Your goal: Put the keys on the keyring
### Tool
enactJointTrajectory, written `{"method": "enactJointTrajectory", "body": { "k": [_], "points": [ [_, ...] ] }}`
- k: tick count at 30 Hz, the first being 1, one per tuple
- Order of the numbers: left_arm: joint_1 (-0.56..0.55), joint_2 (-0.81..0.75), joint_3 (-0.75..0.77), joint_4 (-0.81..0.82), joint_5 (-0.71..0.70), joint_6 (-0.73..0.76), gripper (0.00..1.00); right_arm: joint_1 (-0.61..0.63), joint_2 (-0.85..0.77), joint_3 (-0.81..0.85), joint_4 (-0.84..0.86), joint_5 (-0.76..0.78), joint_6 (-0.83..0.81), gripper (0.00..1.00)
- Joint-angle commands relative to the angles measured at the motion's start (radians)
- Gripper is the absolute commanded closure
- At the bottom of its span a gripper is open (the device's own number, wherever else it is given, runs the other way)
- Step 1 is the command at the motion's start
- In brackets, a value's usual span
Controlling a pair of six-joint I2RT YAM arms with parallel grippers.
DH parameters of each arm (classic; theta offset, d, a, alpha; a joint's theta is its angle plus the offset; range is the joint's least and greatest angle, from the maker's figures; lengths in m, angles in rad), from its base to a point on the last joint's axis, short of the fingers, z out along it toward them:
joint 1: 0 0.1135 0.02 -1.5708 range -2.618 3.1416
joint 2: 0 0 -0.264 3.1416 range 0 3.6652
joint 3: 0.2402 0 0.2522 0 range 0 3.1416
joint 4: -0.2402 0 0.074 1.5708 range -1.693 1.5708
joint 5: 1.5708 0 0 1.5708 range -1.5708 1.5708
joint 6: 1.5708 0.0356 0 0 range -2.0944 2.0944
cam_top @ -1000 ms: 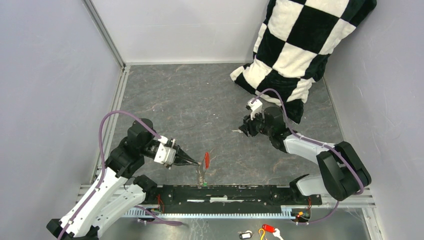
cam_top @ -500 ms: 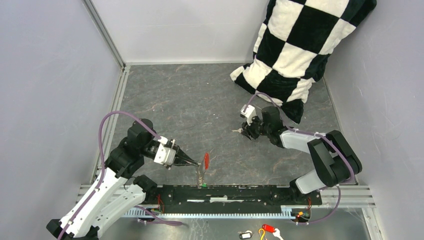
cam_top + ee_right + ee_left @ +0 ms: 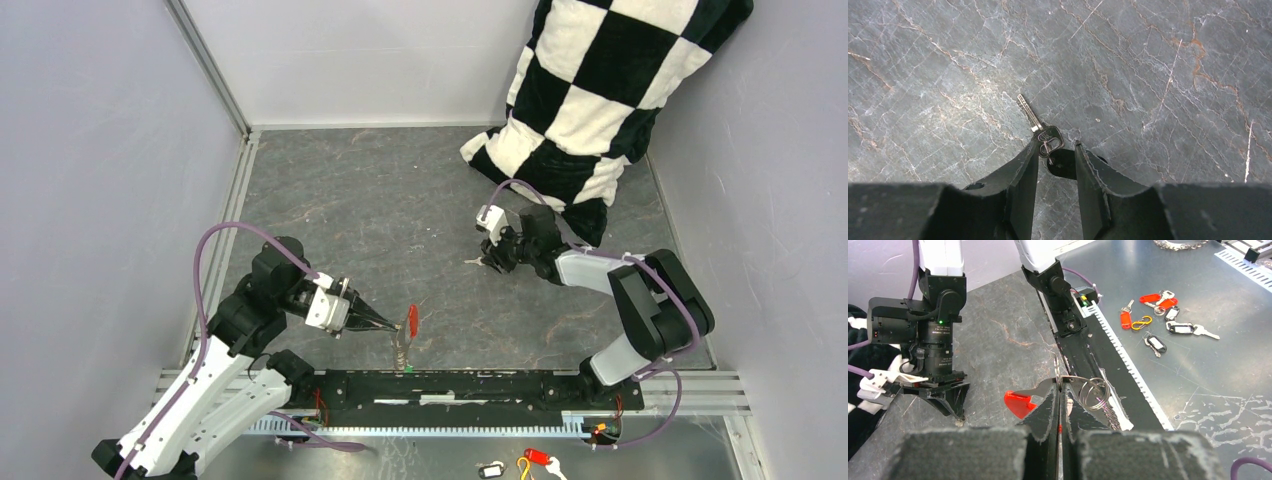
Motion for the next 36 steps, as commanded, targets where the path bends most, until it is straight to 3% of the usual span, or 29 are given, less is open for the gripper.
{"method": "enactJointTrajectory", "body": {
  "k": [1, 13, 20, 31, 36],
  "points": [
    [0.001, -0.008, 0.039, 0.010, 0.042, 0.028, 0.98, -0.007, 0.016, 0.051, -0.028, 0.023, -0.028, 0.62],
    [0.001, -0.016, 0.041, 0.009, 0.039, 0.025, 0.98, -0.004, 0.067, 0.104, -0.117, 0.053, -0.037, 0.75],
    [0.001, -0.020, 0.041, 0.009, 0.030, 0.025, 0.98, -0.001, 0.042, 0.107, -0.128, 0.033, -0.021, 0.97],
    [0.001, -0.010, 0.050, -0.001, -0.046, 0.008, 0.98, 0.139, -0.280, 0.012, -0.040, -0.054, 0.195, 1.00],
    [0.001, -0.005, 0.030, 0.110, -0.162, -0.150, 0.98, 0.242, -0.437, -0.065, -0.029, -0.053, 0.362, 1.00]
  ]
}}
